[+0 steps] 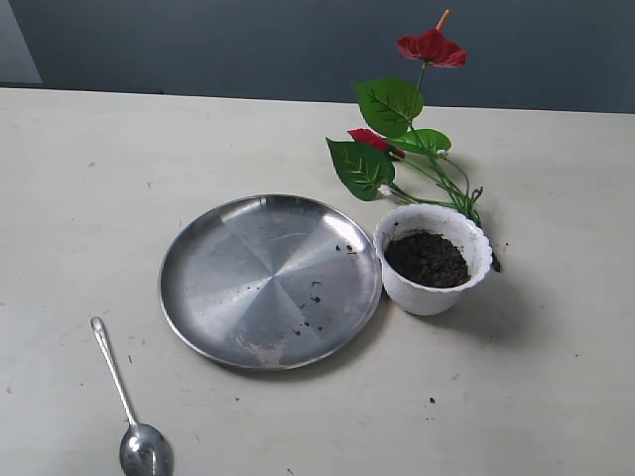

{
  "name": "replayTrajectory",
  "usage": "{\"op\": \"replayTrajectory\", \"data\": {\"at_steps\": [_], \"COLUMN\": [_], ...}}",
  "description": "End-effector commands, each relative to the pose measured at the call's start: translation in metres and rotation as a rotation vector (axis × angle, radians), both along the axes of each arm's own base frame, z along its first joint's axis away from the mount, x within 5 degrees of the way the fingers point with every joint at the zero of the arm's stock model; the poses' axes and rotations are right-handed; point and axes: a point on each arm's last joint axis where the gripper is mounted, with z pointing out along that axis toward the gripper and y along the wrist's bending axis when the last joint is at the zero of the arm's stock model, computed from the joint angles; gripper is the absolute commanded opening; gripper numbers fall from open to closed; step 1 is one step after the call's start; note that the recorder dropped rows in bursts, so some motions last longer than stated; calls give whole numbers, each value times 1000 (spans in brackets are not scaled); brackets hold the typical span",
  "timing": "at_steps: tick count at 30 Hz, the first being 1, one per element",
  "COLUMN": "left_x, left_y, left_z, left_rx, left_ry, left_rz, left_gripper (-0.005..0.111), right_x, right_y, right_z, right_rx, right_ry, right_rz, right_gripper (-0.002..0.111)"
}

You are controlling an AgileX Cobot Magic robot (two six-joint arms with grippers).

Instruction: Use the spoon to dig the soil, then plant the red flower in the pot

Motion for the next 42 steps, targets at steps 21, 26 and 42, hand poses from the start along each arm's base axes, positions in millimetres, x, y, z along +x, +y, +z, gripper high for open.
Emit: {"op": "replayTrajectory", "data": {"at_steps": [21, 26, 42], "left_x": [0, 0, 0], "left_y": [0, 0, 0], "left_z": [2, 2, 2], "left_rx": [-6, -6, -6], "left_ry": [-17, -17, -17], "left_rz": [-6, -6, -6], "left_gripper": [1, 1, 1], "right_x": [166, 135, 38], "right_y": [246, 278, 416], "right_z": [-139, -138, -308], "right_rx": [-718, -830, -1182], "right_ry": [300, 677, 917], "right_rz": [-481, 67, 579], "right_gripper": [-1, -1, 10]}}
